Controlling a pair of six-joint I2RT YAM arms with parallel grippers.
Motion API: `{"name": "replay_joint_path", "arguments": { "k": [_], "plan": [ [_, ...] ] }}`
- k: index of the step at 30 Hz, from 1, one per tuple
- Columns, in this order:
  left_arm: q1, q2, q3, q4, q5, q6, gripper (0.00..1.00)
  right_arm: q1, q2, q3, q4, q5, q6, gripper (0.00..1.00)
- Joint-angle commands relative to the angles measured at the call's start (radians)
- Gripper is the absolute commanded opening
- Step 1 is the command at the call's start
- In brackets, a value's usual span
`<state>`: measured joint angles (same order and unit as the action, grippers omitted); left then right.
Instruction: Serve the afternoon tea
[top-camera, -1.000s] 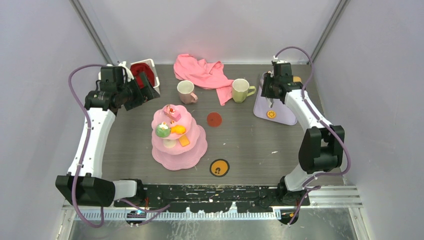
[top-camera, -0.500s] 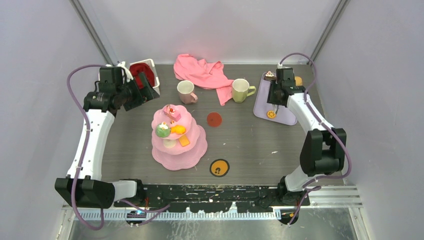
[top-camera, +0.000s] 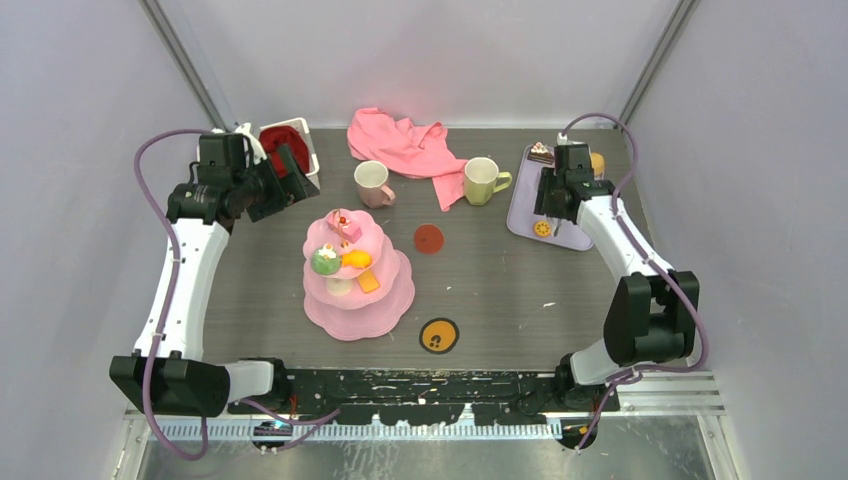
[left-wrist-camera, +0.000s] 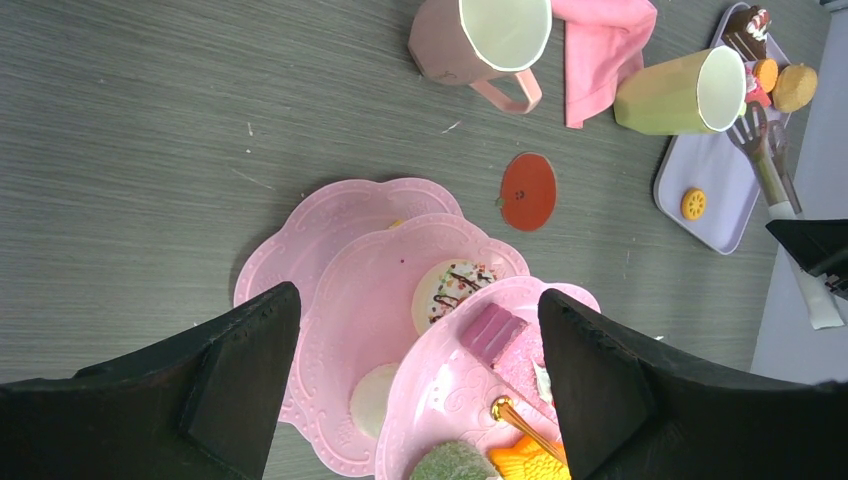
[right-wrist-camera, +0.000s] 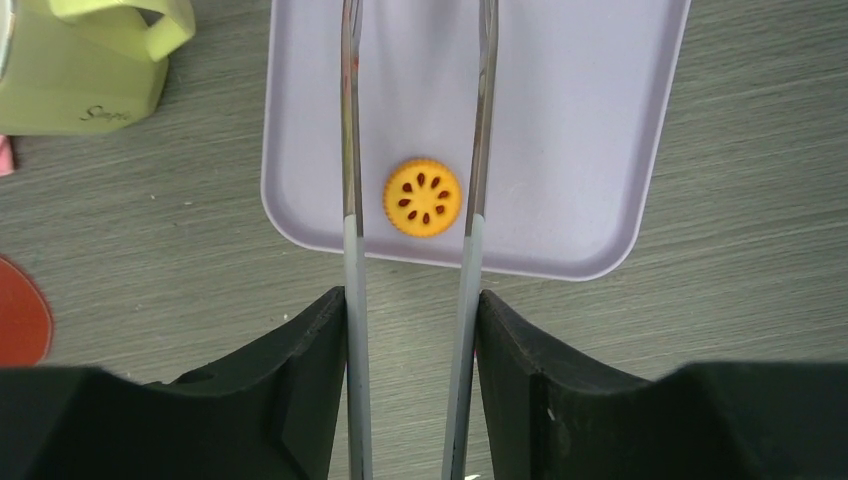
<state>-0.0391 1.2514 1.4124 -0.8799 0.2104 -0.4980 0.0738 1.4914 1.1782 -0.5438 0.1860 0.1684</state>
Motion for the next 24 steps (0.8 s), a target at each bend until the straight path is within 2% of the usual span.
{"name": "replay_joint_path", "arguments": {
  "k": [1,9,19,22,24],
  "plan": [
    [0.004,-0.014,0.015,0.028,0.02,-0.003,0.88,-0.003,0.019,-0.012,0.064,0.014,0.013,0.53],
    [0.004,-0.001,0.021,0.03,0.02,-0.004,0.88,-0.003,0.111,0.008,0.128,0.075,0.005,0.53],
    [0.004,0.006,0.025,0.024,0.004,0.007,0.88,-0.003,0.243,0.127,0.166,0.077,-0.007,0.51],
    [0.004,0.01,0.027,0.024,0.007,0.008,0.88,-0.003,0.263,0.152,0.164,0.083,-0.007,0.42],
    [0.004,0.011,0.028,0.022,0.006,0.013,0.88,-0.004,0.261,0.157,0.163,0.086,-0.01,0.26]
  ]
}}
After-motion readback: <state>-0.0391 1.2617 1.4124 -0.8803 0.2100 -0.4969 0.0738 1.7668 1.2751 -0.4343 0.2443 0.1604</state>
